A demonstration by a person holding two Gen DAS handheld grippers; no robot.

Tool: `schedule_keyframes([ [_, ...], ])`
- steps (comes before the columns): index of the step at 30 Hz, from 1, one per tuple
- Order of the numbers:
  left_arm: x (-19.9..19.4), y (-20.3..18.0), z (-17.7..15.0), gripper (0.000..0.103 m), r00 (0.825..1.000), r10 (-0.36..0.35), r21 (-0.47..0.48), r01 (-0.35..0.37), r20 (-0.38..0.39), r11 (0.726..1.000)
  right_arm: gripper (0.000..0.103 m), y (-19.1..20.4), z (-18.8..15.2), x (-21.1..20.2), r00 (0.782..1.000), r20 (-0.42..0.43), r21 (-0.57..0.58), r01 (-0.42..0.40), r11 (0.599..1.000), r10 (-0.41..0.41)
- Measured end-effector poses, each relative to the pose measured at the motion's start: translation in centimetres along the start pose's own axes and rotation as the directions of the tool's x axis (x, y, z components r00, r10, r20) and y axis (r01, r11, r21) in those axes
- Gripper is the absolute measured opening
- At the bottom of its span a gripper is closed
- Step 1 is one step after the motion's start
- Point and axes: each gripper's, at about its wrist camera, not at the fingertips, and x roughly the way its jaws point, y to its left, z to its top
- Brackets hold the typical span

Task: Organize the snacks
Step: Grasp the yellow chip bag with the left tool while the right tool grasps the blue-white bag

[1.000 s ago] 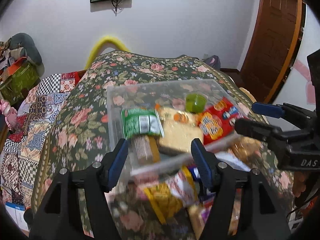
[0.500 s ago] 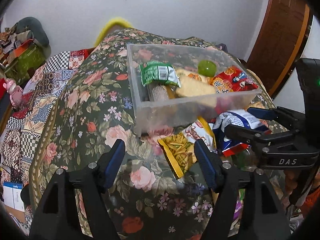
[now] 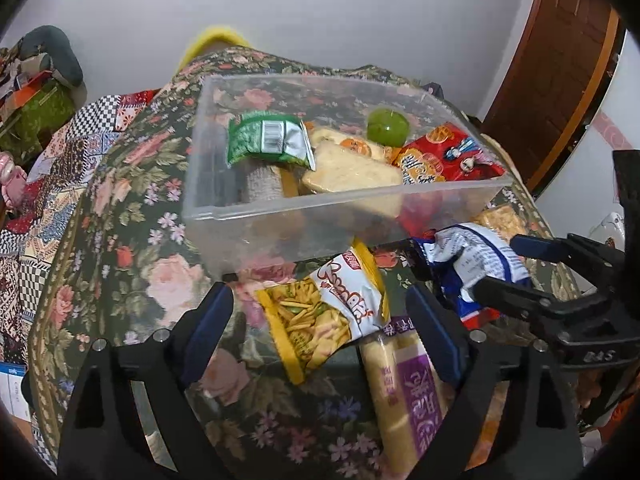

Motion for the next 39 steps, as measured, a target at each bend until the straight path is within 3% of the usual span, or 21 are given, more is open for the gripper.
schedule_keyframes([
  [5,2.4,0.3,0.0,0.089,0.998,0.025,-0.027,-0.026,-0.050,0.999,0.085,0.0,-0.5,1.0,0.999,-0.032,0.003,-0.018,1.000,0.018],
  [9,3.8,0.9,-0.2,0.089,0.998,-0.002,-0.074,-0.003,-0.065,0.997,0.083,0.0,-0.7,1.6,0.999,-0.031,0.020,-0.044,0.999,0.045],
  [11,4.1,1.1,-0.3,0.088,0.999,-0.001,-0.083,-0.003,-0.048,0.997,0.076,-0.1,-0.7,1.8,0.997,-0.034,0.034,-0.068,0.997,0.069],
  [12,4.1,1.1,-0.3,0.086,0.999,0.001,-0.076,-0.004,-0.041,0.997,0.069,0.0,-0.7,1.9,0.996,-0.034,0.037,-0.082,0.996,0.084],
  [17,3.9,0.7,-0.7,0.064,1.000,0.013,-0.043,-0.014,-0.019,0.999,0.061,0.4,-1.1,1.3,0.996,-0.013,0.027,-0.091,0.995,0.091],
  [22,2.6,1.1,-1.3,0.054,1.000,-0.017,-0.056,0.017,-0.008,0.998,0.055,0.2,-1.4,0.1,0.997,0.018,0.030,-0.081,0.996,0.081],
  [30,-0.7,1.0,-1.8,0.052,0.999,-0.026,-0.050,0.027,0.025,0.998,0.055,0.1,-1.3,-1.9,0.995,0.055,0.029,-0.083,0.996,0.081],
  [39,-5.2,0.0,-0.7,0.052,0.993,-0.030,-0.013,0.031,0.117,0.999,0.055,0.3,0.0,-4.6,0.989,0.119,0.025,-0.088,0.996,0.084],
])
